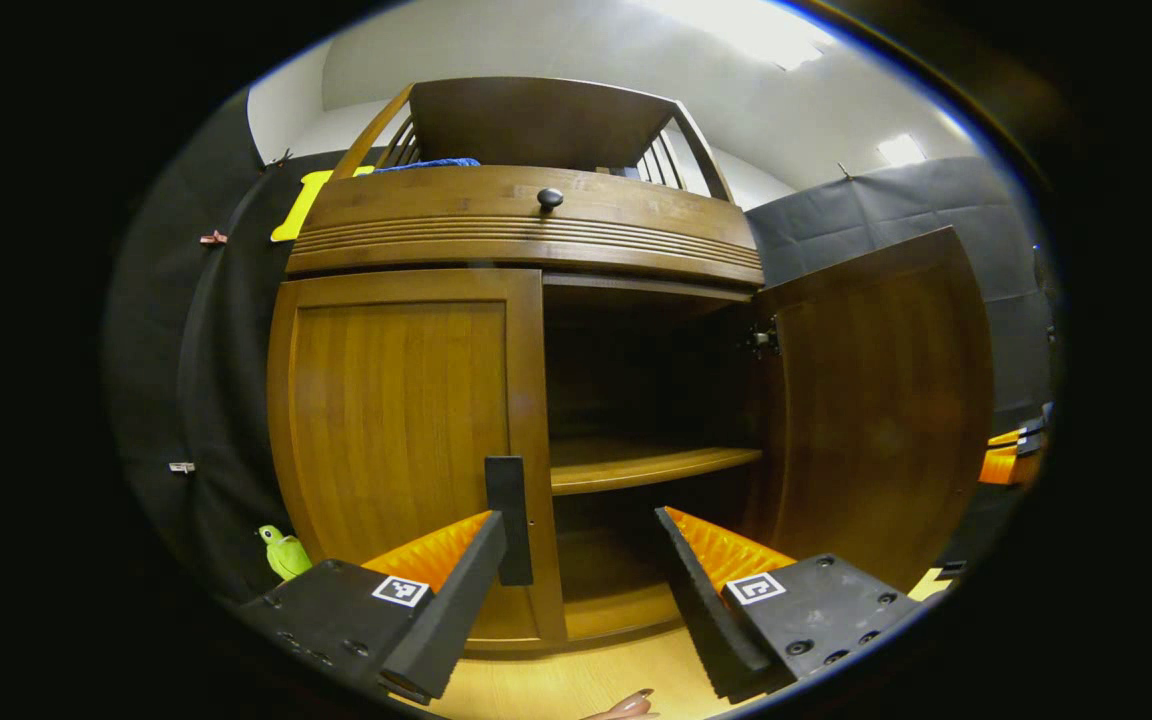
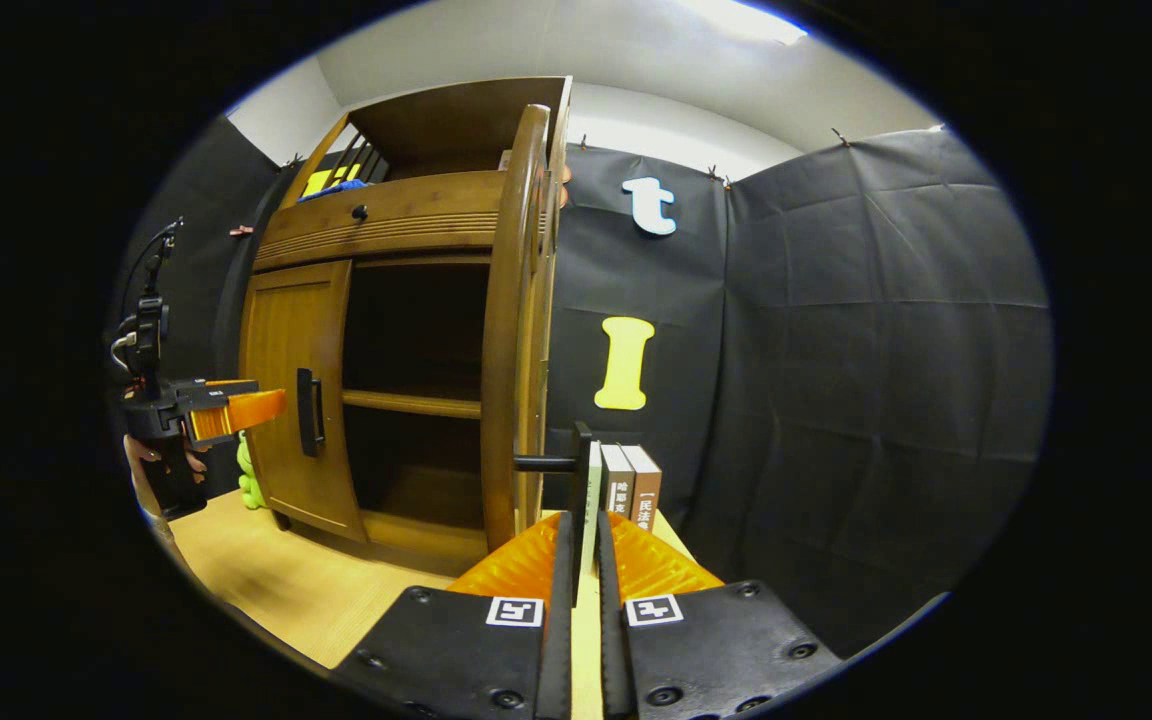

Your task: Open the right door of the double-door shoe cabinet with the right hand, and open the left door with the left hand.

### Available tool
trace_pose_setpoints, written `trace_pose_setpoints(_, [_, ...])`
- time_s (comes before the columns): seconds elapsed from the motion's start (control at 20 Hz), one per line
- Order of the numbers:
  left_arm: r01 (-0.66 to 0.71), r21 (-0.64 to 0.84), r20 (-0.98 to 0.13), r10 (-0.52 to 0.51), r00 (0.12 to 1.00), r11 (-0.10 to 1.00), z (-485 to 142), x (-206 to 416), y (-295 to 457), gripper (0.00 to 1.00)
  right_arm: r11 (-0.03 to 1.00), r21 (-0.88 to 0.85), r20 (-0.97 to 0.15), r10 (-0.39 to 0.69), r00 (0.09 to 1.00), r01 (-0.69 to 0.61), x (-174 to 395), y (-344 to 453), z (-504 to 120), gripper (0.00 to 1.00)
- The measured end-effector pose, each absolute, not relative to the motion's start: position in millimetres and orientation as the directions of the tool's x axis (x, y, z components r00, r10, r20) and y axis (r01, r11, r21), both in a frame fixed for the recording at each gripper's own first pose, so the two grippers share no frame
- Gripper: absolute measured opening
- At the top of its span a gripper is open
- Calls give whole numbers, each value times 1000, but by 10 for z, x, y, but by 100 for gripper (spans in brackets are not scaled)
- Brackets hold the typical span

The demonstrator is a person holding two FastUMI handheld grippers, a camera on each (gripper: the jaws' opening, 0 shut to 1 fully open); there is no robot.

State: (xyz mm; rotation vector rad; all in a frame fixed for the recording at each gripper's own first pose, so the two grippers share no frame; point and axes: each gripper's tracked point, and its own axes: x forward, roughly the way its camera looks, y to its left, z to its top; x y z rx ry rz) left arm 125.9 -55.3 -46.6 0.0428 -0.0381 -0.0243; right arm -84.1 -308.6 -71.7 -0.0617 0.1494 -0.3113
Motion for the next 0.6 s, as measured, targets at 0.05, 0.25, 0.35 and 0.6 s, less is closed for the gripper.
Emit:
trace_pose_setpoints(0.05, [10, 53, 41, -13, 999, 999, -480, 1313, -518, 92, 947, -86, -137, -319, 938, 309, -866, -3133, -706, 16])
trace_pose_setpoints(0.25, [-49, 103, 103, 39, 994, 993, -444, 1518, -375, 92, 959, -59, -131, -283, 950, 277, -969, -3064, -665, 16])
trace_pose_setpoints(0.35, [-72, 115, 117, 59, 991, 991, -458, 1589, -317, 92, 957, -71, -117, -289, 950, 282, -995, -3043, -623, 14])
trace_pose_setpoints(0.6, [-99, 95, 146, 84, 986, 991, -472, 1819, -259, 93, 944, -107, -55, -318, 947, 311, -1196, -2976, -543, 72])
